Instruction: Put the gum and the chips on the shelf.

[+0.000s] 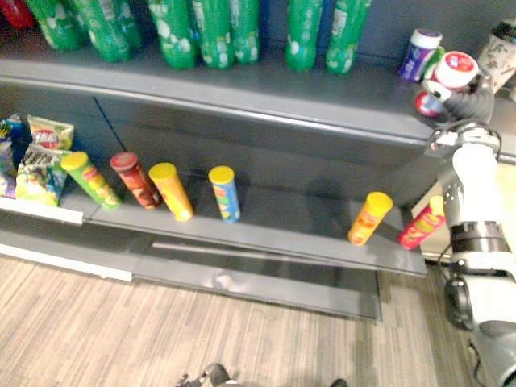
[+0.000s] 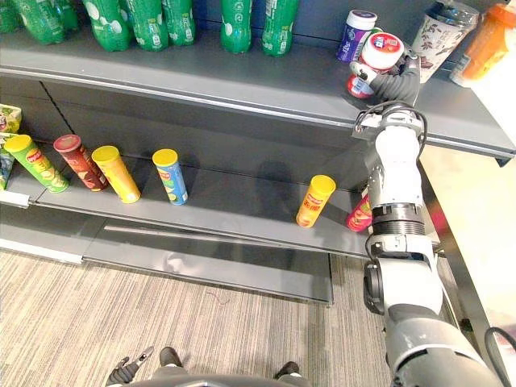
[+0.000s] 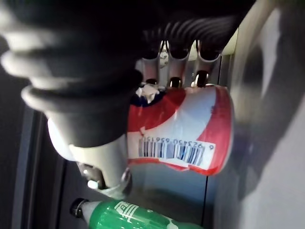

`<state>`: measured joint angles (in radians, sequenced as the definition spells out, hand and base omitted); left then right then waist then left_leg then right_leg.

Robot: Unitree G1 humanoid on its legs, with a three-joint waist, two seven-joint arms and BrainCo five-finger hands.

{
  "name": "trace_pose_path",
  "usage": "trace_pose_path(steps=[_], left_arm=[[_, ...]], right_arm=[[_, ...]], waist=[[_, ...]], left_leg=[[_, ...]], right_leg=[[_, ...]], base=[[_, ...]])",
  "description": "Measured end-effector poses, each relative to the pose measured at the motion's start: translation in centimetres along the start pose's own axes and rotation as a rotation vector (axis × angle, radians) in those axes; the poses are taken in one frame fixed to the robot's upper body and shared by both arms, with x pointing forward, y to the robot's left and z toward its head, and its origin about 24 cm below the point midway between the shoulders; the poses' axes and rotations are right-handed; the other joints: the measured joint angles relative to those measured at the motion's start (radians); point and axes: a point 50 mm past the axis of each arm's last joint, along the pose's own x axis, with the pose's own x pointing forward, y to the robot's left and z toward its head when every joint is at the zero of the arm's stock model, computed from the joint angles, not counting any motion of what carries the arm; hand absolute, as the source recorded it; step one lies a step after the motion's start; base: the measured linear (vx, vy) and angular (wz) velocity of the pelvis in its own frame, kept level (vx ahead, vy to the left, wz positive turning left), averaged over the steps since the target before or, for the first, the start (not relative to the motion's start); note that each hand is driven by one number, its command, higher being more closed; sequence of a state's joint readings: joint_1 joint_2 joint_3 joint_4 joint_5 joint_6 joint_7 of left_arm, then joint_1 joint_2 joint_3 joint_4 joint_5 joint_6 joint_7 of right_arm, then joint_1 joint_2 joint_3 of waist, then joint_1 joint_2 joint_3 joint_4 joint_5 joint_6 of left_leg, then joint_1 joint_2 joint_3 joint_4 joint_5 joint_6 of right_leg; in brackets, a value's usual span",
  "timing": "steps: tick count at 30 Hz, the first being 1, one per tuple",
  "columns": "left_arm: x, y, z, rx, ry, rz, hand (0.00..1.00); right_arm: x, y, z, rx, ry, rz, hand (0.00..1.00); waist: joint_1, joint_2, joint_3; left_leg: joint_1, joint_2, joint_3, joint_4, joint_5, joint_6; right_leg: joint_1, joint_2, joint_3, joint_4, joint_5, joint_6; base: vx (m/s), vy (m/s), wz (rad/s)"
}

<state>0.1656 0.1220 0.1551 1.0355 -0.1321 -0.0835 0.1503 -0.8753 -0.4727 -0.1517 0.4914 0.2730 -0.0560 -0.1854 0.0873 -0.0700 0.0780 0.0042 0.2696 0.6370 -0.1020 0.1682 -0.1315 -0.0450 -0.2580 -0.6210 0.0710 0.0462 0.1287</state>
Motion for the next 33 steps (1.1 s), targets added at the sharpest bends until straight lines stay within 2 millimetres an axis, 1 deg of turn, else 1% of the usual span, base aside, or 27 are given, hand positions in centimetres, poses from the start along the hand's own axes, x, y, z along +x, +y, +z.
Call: trace_pose_path(steps=[1, 19, 22, 24, 26, 28, 30, 31, 33], left_arm=[[0.0, 0.0, 0.0, 0.000, 0.000, 0.000, 0.00], [0.0, 0.0, 0.0, -0.003, 0.000, 0.001, 0.00], [0.0, 0.0, 0.0, -0.008, 0.001, 0.003, 0.00], [0.0, 0.0, 0.0, -0.010, 0.001, 0.004, 0.00], [0.0, 0.0, 0.0, -0.011, 0.000, 0.005, 0.00], [0.0, 0.1, 0.0, -0.012, 0.001, 0.007, 0.00], [0.0, 0.1, 0.0, -0.017, 0.001, 0.010, 0.00], [0.0, 0.1, 0.0, -0.030, 0.003, 0.016, 0.00], [0.0, 0.1, -0.1, -0.028, 0.003, 0.019, 0.00]], right_arm=[[-0.1, 0.0, 0.0, -0.001, -0.002, 0.001, 0.00], [-0.1, 0.0, 0.2, 0.005, -0.009, -0.012, 0.00], [-0.1, -0.1, 0.6, 0.010, -0.027, -0.032, 0.00], [0.0, -0.3, 1.8, 0.030, -0.079, -0.059, 0.00], [-0.1, -1.2, 3.7, 0.069, -0.170, -0.115, 0.00], [-0.2, -1.6, 5.1, 0.095, -0.244, -0.140, 0.00], [-0.4, -2.1, 6.0, 0.111, -0.288, -0.165, 0.00], [-1.0, -2.7, 7.2, 0.131, -0.357, -0.197, 0.00], [-1.7, -3.3, 7.9, 0.136, -0.408, -0.209, 0.00]], waist=[[0.000, 0.000, 0.000], [0.000, 0.000, 0.000], [0.000, -0.001, 0.000], [0.000, -0.001, 0.001], [0.000, -0.002, 0.001], [-0.002, -0.002, 0.001], [-0.003, -0.002, 0.001], [-0.003, -0.002, 0.001], [-0.003, -0.002, 0.001]], left_leg=[[0.000, 0.000, 0.000, 0.000, 0.000, 0.000], [0.000, 0.000, -0.001, 0.001, 0.000, 0.000], [0.001, 0.001, -0.001, 0.001, 0.000, 0.000], [0.001, 0.001, -0.002, 0.002, 0.000, 0.000], [0.004, 0.001, -0.005, 0.003, 0.000, 0.000], [0.004, 0.001, -0.005, 0.004, 0.000, 0.000], [0.005, 0.001, -0.005, 0.005, 0.000, 0.000], [0.005, 0.001, -0.005, 0.005, 0.000, 0.000], [0.008, 0.001, -0.005, 0.005, 0.000, 0.000]], right_leg=[[0.000, 0.000, 0.000, 0.000, 0.000, 0.000], [0.003, 0.002, -0.001, -0.003, 0.002, -0.001], [0.005, 0.004, -0.001, -0.008, 0.004, 0.000], [0.009, 0.005, -0.003, -0.011, 0.004, 0.000], [0.016, 0.006, -0.006, -0.017, 0.006, 0.002], [0.016, 0.006, -0.006, -0.017, 0.006, 0.002], [0.017, 0.007, -0.006, -0.017, 0.006, 0.002], [0.017, 0.007, -0.006, -0.017, 0.006, 0.002], [0.019, 0.006, -0.006, -0.017, 0.006, 0.002]], base=[[0.00, 0.000, 0.00], [0.00, 0.000, 0.00], [0.00, 0.000, 0.00], [0.00, 0.000, 0.02], [0.00, 0.000, 0.04], [0.00, 0.000, 0.00], [0.00, 0.000, 0.00], [0.00, 0.000, 0.00], [0.00, 0.000, 0.00]])
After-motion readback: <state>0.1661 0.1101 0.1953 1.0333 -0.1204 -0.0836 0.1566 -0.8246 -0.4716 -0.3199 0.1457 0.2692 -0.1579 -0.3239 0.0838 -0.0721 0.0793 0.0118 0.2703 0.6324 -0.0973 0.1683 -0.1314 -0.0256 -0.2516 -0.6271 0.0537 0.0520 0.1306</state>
